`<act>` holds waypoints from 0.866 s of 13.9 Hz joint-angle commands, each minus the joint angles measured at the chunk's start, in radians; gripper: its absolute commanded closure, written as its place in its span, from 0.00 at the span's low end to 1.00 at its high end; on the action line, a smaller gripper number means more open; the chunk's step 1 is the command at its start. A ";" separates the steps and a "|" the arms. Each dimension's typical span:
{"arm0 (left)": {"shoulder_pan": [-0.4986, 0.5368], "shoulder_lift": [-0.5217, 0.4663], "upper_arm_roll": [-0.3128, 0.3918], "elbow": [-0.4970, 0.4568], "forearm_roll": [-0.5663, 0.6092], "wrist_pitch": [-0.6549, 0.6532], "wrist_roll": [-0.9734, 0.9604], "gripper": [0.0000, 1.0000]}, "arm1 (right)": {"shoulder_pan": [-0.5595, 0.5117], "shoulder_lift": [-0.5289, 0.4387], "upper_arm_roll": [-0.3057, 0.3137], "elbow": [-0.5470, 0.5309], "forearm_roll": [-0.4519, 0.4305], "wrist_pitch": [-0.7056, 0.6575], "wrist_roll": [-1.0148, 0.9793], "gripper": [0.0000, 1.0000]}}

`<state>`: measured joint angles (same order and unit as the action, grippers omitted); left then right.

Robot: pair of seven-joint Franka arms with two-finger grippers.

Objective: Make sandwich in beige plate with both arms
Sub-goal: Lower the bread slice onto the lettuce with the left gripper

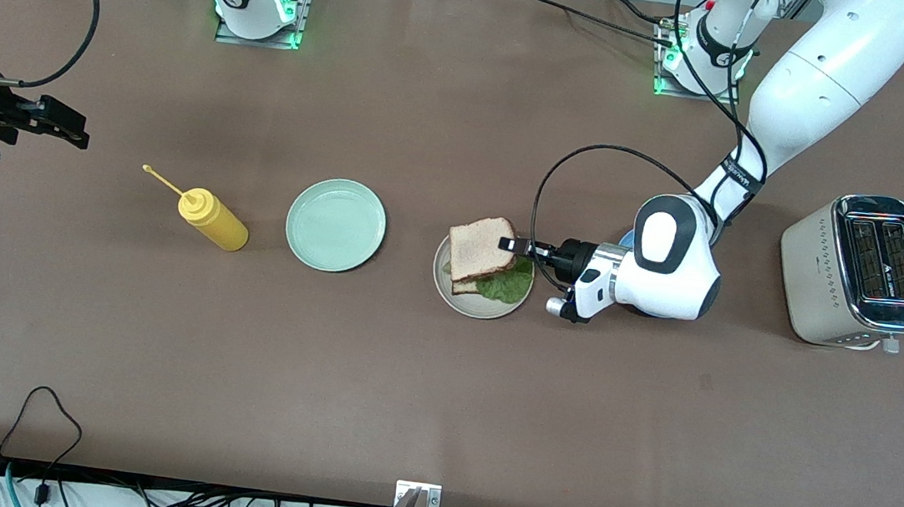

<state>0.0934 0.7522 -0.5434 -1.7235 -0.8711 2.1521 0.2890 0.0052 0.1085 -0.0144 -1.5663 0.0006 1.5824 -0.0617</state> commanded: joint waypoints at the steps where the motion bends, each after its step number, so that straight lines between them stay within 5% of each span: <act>1: 0.003 0.024 0.003 0.007 -0.031 -0.003 0.068 1.00 | 0.001 -0.009 -0.002 -0.006 0.030 -0.005 0.068 0.00; 6: 0.012 0.070 0.007 0.018 -0.034 -0.002 0.128 0.98 | 0.002 -0.009 -0.002 -0.006 0.029 -0.002 0.068 0.00; 8: 0.012 0.090 0.007 0.028 -0.035 0.002 0.127 0.87 | 0.002 -0.009 -0.002 -0.006 0.029 -0.002 0.072 0.00; 9: 0.012 0.104 0.007 0.041 -0.034 0.002 0.127 0.74 | 0.002 -0.009 -0.002 -0.006 0.029 -0.004 0.074 0.00; 12: 0.012 0.104 0.007 0.050 -0.023 0.003 0.128 0.00 | 0.002 -0.009 -0.002 -0.006 0.029 -0.004 0.075 0.00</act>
<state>0.1052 0.8433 -0.5342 -1.6976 -0.8719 2.1540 0.3857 0.0052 0.1086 -0.0144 -1.5663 0.0152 1.5823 0.0007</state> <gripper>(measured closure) 0.700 0.000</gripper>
